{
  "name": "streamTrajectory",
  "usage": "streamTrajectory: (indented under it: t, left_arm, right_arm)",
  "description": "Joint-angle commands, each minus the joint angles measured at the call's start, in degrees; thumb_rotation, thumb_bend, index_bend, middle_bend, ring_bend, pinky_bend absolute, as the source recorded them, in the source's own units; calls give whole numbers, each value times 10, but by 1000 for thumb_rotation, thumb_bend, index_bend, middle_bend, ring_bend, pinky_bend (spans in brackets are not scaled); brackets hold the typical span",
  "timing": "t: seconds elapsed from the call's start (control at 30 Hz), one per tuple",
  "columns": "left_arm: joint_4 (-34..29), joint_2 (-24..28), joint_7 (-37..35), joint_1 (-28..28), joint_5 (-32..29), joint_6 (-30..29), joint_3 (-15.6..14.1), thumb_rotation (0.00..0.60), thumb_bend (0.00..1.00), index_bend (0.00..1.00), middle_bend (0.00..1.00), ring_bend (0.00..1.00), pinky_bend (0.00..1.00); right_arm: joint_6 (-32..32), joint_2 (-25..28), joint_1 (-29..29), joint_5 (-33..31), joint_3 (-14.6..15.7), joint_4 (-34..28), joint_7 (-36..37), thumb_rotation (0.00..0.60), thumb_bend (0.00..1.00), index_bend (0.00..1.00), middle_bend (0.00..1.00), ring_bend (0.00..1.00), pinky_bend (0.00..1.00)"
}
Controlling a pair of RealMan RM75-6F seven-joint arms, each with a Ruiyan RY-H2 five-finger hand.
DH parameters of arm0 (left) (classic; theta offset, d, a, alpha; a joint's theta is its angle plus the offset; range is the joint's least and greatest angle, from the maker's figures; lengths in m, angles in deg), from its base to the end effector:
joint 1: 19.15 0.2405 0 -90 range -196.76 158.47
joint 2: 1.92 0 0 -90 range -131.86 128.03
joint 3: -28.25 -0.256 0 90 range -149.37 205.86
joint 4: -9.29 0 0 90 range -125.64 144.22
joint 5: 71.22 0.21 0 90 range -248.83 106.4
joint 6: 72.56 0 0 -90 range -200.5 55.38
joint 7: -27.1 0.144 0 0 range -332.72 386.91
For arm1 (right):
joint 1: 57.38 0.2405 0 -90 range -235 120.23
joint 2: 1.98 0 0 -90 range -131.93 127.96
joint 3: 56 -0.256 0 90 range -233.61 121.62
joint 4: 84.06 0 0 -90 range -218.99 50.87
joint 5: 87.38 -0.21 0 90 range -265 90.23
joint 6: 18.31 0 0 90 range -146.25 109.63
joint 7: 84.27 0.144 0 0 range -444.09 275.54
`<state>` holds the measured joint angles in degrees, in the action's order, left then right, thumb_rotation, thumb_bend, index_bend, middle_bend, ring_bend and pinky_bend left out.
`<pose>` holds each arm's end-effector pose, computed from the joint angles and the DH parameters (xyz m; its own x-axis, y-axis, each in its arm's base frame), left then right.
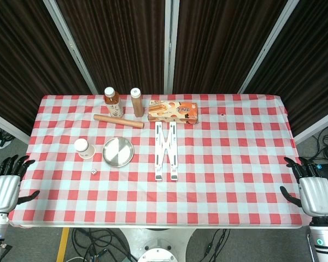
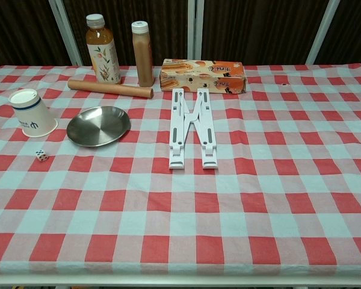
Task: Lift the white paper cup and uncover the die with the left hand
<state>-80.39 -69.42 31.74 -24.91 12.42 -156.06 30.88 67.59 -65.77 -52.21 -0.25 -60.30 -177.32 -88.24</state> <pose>-0.3193 0.1854 0.1423 0.4537 0.0302 0.8906 0.8907 0.0158 -0.4543 -0.3015 -0.1875 0.1637 0.4478 0.0408 0.8932 -0.8928 -0.0348 0.4491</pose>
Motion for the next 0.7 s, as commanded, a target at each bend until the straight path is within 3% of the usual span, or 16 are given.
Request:
streamTrajectory:
  t: [0.03,0.5,0.63,0.7]
  left_arm:
    - [-1,1,0,0,0,0,0,600,96,184,128,48,78]
    - [-6,13,-8,-20,10,21,4,600,96,185,128,48,78]
    - [1,12,-21,-50,17,46,19,600,98,206,189,73,93]
    - [4,12,-39,-70,22,73,22,600,124,224,235,119,147]
  right_arm:
    - [-1,0,0,-1,0,0,0,600,158,153,310,126,211]
    - [9,2,1,7,-4,5,1,600,157,152,310,126,211]
    - [10,8,5,10,-8,2,-3,600,158,153,310,126,211]
    - [11,11,6,11,-10,1,-3,600,157,153,311,126,211]
